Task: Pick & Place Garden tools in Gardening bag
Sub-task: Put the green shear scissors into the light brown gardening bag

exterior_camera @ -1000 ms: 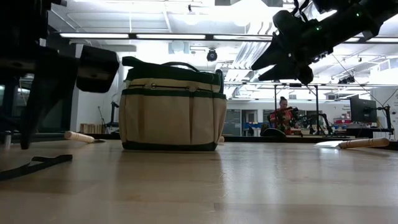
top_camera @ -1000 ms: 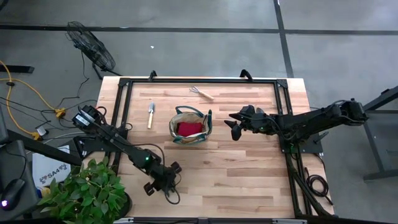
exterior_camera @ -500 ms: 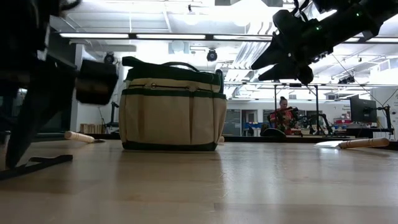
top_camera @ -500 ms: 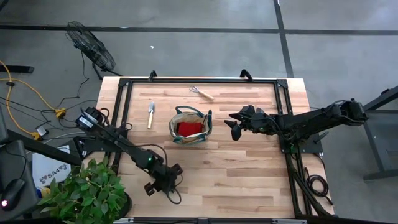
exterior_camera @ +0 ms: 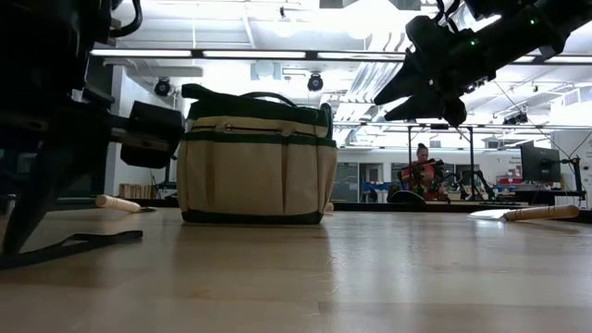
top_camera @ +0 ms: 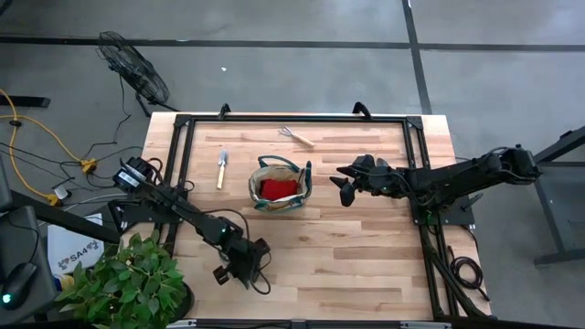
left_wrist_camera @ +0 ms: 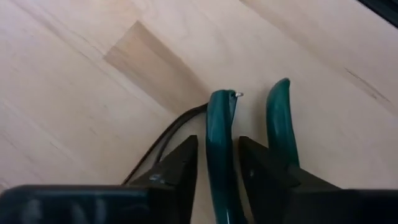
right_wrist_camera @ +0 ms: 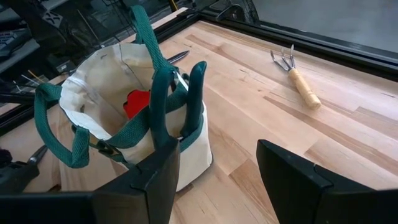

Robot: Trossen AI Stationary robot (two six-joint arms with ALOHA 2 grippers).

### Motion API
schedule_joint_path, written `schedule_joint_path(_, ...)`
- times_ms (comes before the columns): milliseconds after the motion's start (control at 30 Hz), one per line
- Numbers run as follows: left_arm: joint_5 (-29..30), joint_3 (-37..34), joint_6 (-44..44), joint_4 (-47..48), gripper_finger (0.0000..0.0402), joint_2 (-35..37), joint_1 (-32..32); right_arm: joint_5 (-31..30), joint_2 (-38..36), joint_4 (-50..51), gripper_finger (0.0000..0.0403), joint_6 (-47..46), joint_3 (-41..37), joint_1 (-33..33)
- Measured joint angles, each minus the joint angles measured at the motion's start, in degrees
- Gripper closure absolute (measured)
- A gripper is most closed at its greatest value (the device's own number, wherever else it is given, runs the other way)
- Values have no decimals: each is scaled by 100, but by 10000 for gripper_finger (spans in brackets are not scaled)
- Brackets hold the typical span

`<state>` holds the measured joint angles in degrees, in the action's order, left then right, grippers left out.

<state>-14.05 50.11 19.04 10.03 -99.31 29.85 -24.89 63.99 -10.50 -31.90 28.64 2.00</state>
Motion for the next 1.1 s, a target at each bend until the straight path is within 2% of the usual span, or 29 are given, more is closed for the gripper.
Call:
schedule_joint_path(233,-199,4,-260,22,359,-61,-46,1,0,0,198,-2,0,4)
schedule_joint_path(367,-338,9,-281,39,359,-98,-116,3,0,0,198,-2,0,4)
schedule_joint_path(833,-180,11,-287,98,359,-84,-107,257,0,2,198,-131,0,4)
schedule_joint_path(1100,290,-20,-282,409,359,198,-96,371,2,2,198,-133,0,4)
